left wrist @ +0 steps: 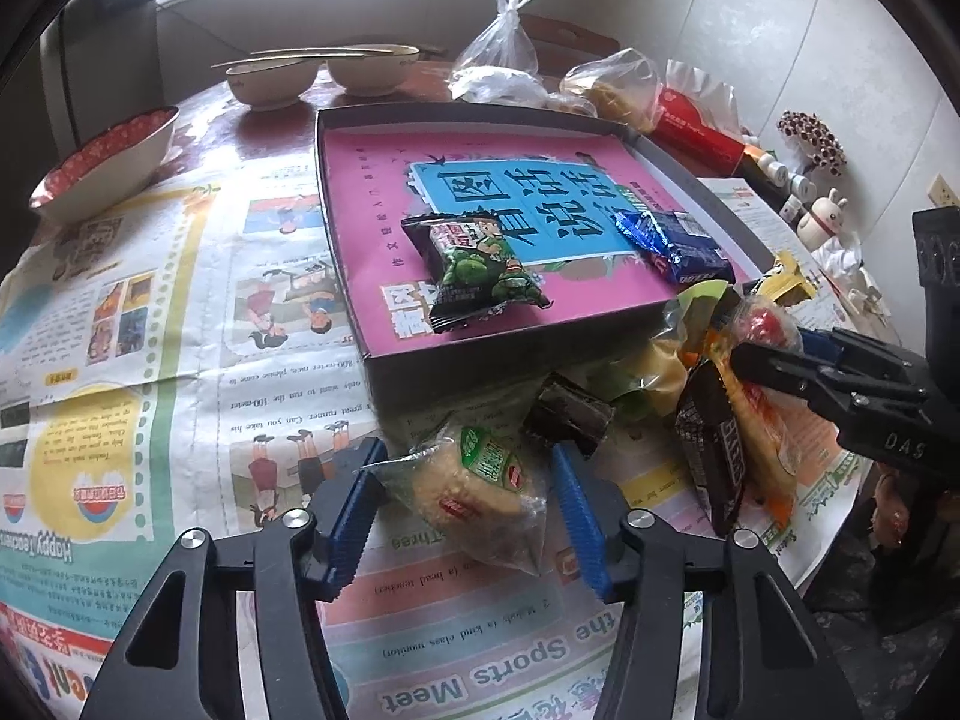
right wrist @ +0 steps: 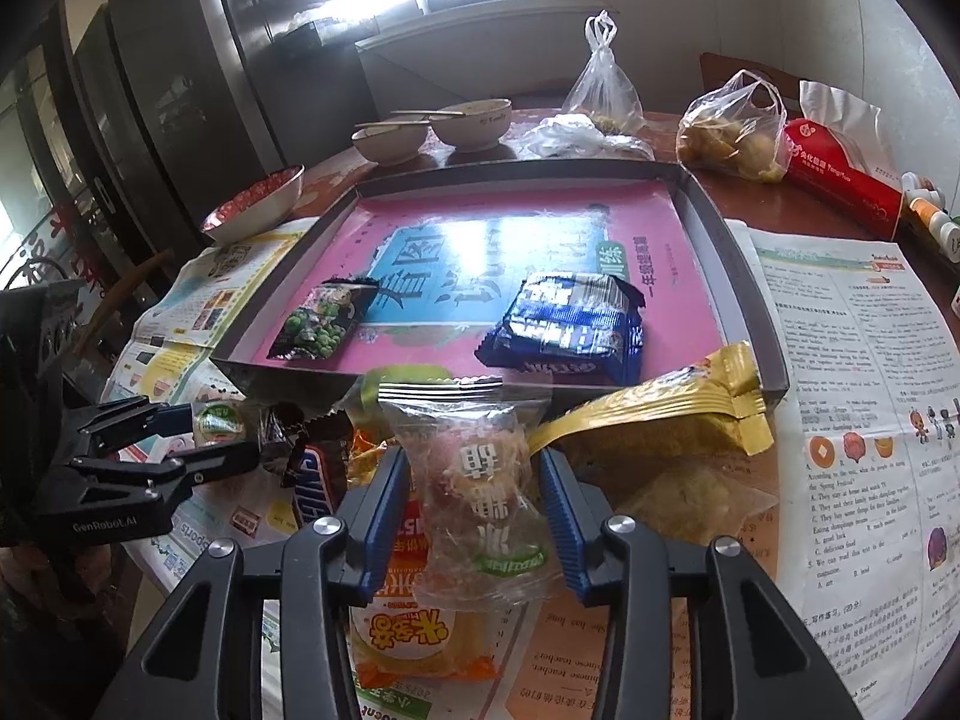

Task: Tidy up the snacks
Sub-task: 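Grasp the green-labelled round pastry with the left gripper while the right grasps the clear pastry bag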

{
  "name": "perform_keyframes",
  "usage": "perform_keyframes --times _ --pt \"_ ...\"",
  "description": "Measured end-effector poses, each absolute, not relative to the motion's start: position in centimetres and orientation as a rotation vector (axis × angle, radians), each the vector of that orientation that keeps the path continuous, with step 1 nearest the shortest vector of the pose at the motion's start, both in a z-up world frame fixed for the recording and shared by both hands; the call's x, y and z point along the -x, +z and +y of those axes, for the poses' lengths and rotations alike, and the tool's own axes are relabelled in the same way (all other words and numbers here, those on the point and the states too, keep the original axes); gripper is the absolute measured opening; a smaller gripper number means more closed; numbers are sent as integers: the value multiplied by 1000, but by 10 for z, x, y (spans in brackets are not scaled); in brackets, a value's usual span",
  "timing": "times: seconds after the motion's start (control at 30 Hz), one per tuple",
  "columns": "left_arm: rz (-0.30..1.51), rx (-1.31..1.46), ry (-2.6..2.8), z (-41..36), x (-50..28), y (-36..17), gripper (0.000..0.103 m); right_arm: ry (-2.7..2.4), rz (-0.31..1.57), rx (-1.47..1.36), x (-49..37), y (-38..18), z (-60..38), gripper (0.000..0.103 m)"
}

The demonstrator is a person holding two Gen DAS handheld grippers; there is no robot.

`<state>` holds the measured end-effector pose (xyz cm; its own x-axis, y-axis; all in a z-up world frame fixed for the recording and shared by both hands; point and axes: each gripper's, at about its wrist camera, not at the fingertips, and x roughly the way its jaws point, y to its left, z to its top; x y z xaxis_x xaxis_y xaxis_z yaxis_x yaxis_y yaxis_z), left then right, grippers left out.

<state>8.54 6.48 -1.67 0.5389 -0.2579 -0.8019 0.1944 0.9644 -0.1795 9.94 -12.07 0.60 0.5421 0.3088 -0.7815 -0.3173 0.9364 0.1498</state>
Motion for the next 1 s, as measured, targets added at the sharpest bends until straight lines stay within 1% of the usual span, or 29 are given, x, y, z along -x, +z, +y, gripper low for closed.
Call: perform_keyframes --times 0.17,0.23,0.27,0.3,0.6,0.87,1.0 --pt "965 103 -270 67 -87 -17 50 373 920 29 -97 5 -120 41" --pt "957 118 -263 69 -86 -15 48 379 919 16 -97 5 -121 39" --pt "952 129 -261 71 -85 -14 45 380 918 10 -97 5 -123 38" --pt "947 137 -260 72 -85 -13 44 378 916 6 -97 6 -124 38" --pt "910 177 -235 81 -78 1 44 372 871 -18 -94 19 -132 37" --pt "882 179 -231 75 -74 18 44 370 841 -28 -93 29 -135 37" --pt "868 173 -239 69 -76 27 42 370 826 -32 -93 34 -138 37"
